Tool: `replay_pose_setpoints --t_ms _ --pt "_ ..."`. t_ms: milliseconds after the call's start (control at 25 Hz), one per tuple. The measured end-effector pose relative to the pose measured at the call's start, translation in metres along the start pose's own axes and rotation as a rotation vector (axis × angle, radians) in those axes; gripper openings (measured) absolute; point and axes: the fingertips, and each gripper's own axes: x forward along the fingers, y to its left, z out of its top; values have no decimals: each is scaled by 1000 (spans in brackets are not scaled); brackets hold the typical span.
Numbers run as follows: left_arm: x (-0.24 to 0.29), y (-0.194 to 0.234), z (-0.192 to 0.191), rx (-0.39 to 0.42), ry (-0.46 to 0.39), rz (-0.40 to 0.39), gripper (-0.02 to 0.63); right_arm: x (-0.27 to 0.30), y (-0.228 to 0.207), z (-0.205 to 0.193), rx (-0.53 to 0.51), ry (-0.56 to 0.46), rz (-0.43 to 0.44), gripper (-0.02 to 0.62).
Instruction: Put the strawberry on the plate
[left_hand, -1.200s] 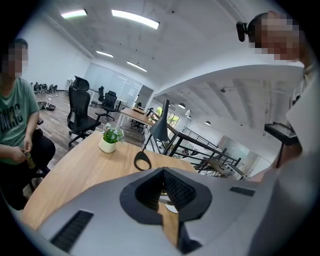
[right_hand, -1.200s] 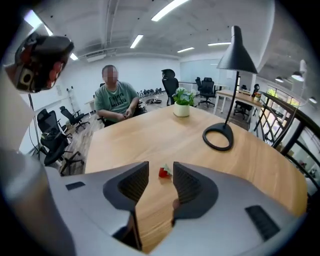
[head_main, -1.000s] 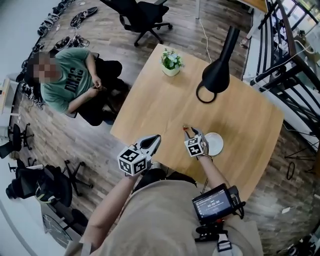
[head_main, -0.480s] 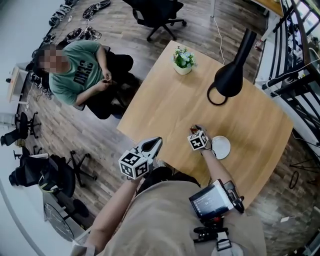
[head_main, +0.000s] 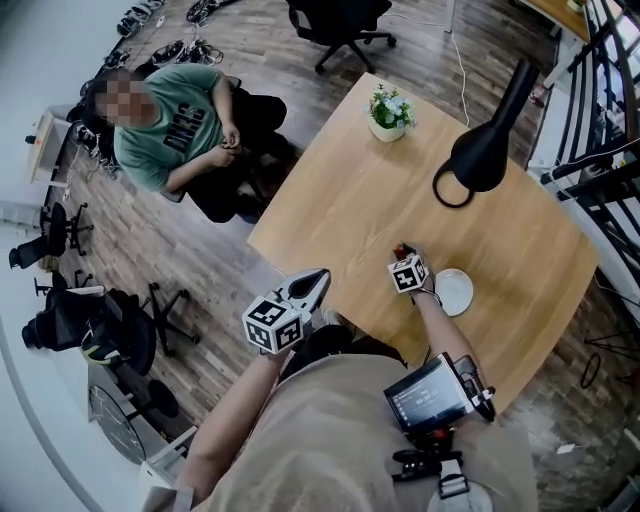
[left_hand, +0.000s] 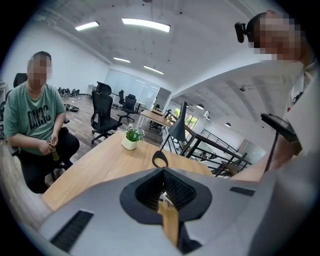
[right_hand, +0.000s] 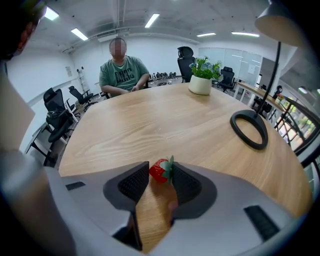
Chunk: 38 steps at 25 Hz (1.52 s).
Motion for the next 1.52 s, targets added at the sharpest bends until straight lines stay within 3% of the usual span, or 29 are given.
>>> replay_pose_setpoints --t_ms 280,560,840,1080,1520 --pt "-1 1 -8 -7 4 -2 2 4 -1 1 64 2 -3 135" --pt "-2 -2 -12 -15 4 -8 2 8 0 -1 9 5 -9 135" --pt "-8 -6 -17 -21 -15 -29 2 -1 1 -8 48 31 -8 135" --pt "-10 -3 -8 -25 -38 -54 2 -46 9 11 122 -89 11 133" --pt "5 -10 5 33 -33 -184 2 -141 7 51 174 -326 -73 133"
